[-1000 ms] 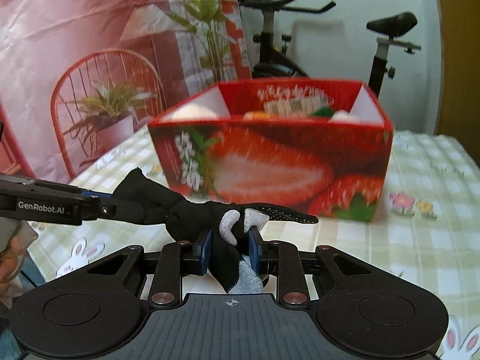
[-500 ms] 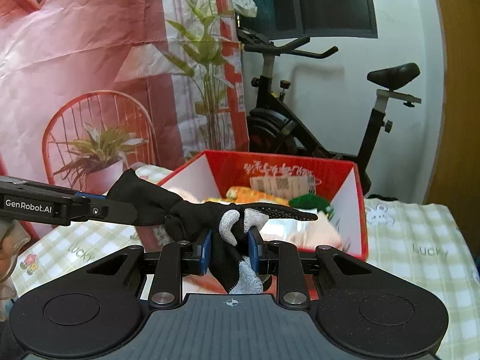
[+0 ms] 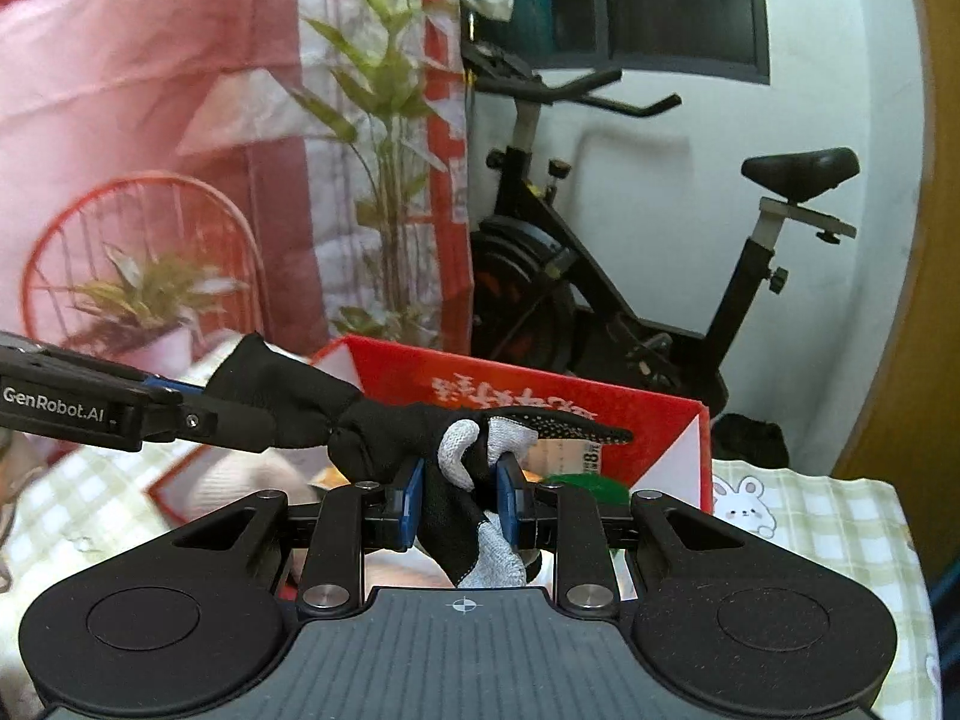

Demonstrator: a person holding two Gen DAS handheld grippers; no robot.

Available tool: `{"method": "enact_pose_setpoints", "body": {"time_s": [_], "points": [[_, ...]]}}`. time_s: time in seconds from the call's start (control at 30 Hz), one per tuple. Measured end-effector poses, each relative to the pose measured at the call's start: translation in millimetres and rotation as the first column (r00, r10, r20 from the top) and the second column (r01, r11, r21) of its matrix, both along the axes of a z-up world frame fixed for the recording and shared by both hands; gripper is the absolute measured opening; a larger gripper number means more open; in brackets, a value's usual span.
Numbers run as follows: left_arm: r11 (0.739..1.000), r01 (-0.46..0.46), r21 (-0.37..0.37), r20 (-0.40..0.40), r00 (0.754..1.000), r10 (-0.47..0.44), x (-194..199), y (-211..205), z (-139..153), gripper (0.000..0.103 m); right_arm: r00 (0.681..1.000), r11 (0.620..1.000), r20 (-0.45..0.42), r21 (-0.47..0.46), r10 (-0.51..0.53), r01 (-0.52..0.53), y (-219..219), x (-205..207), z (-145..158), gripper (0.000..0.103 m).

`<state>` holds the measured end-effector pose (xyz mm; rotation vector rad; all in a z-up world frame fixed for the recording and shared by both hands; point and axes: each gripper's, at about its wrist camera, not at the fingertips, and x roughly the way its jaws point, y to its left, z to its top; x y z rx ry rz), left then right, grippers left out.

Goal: Organize soft objects
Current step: 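Lift the black glove with both grippers and carry it over the box, then open both grippers to drop the black glove into the box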

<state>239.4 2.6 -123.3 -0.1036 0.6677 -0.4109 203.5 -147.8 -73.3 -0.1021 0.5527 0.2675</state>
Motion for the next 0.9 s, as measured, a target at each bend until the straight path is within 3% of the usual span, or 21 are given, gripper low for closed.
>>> {"method": "enact_pose_setpoints", "body": {"time_s": [0.23,0.37,0.47,0.7,0.87,0.9], "points": [[0.998,-0.013,0.058,-0.088,0.996,0.018,29,-6,-23,0.033,0.995,0.999,-0.099,-0.025,-0.025,0.022,3,37,-32,0.024],[0.994,-0.009,0.107,-0.118,0.993,0.022,36,-10,-33,0.033,0.981,0.998,-0.186,0.020,-0.062,0.067,-1,50,-48,0.025],[0.993,-0.005,0.119,-0.130,0.991,0.020,37,-9,-37,0.039,0.974,0.996,-0.212,0.020,-0.081,0.087,-3,51,-56,0.026],[0.991,0.010,0.135,-0.119,0.993,0.006,31,-12,-33,0.065,0.975,0.995,-0.198,-0.019,-0.102,0.100,-5,46,-55,0.038],[0.990,0.004,0.142,-0.091,0.996,0.009,24,-13,-23,0.082,0.981,0.993,-0.155,-0.020,-0.120,0.118,-11,35,-41,0.067],[0.990,0.000,0.144,-0.083,0.996,0.013,21,-13,-20,0.090,0.982,0.993,-0.146,-0.013,-0.121,0.120,-13,32,-38,0.070]]}}
